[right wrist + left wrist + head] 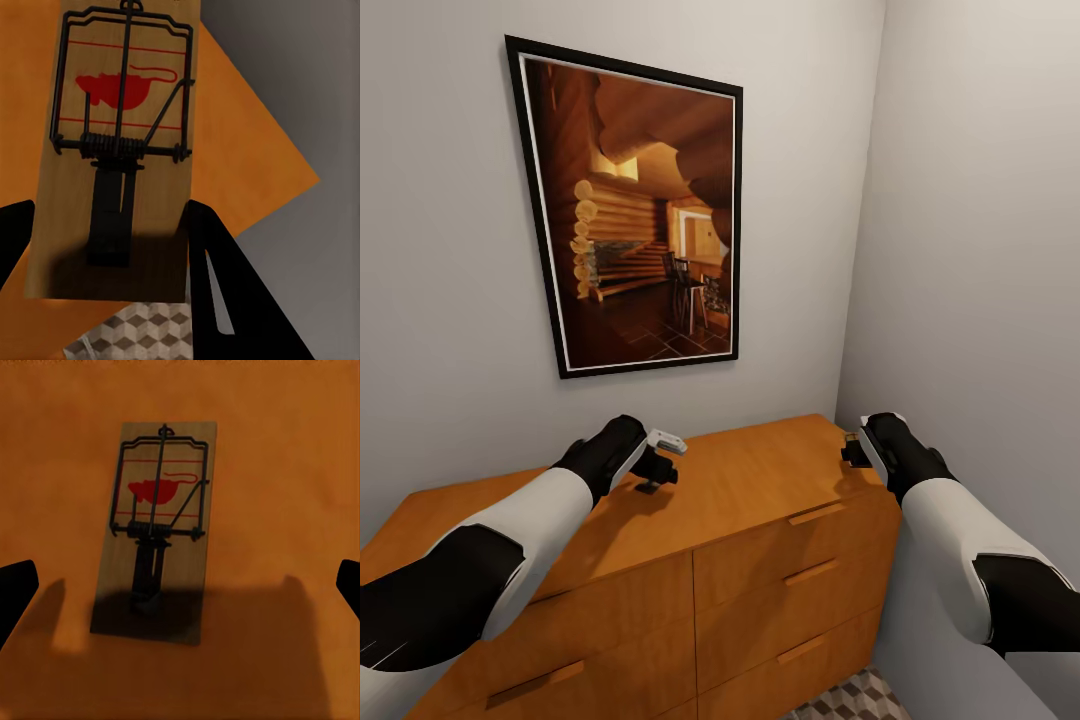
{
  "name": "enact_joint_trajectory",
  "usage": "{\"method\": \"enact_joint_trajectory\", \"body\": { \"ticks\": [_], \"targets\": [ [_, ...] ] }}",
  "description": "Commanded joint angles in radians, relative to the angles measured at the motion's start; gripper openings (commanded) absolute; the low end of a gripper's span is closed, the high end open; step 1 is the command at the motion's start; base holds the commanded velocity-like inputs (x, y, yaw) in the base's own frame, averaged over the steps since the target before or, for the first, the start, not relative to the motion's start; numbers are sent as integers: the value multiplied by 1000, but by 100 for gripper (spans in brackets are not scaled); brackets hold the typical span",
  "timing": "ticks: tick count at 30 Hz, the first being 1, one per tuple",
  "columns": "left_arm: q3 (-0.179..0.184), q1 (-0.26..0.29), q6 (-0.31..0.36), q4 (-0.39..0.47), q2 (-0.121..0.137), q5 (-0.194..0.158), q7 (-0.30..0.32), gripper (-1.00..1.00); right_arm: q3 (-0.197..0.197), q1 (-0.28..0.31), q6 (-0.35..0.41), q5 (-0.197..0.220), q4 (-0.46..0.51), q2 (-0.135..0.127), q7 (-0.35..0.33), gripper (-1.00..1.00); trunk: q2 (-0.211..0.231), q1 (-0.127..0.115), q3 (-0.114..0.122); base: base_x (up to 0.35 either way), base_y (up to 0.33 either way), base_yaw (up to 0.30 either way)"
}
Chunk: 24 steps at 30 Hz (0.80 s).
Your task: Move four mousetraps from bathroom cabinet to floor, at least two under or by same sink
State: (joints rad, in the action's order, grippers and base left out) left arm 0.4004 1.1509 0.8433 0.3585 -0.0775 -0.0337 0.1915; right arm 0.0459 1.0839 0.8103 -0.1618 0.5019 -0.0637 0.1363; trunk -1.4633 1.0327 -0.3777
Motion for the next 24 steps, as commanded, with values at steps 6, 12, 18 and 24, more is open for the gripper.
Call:
{"method": "enact_joint_trajectory", "body": {
  "ticks": [6,12,18,24],
  "targets": [
    [6,1,3,1,1,-3,2,100,5,1,4,-7,1,1,-4,-100,-1,0,-1,0,0,0],
    [6,1,2,1,1,-3,2,100,5,1,4,-7,1,1,-4,-100,-1,0,-1,2,0,0],
    [6,1,2,0,2,-5,2,100,5,1,4,-7,1,1,-4,-100,-1,0,-1,136,0,0],
    [-19,1,2,0,4,-8,2,100,5,1,4,-7,1,1,-4,-100,-1,0,-1,108,0,0]
  ]
}}
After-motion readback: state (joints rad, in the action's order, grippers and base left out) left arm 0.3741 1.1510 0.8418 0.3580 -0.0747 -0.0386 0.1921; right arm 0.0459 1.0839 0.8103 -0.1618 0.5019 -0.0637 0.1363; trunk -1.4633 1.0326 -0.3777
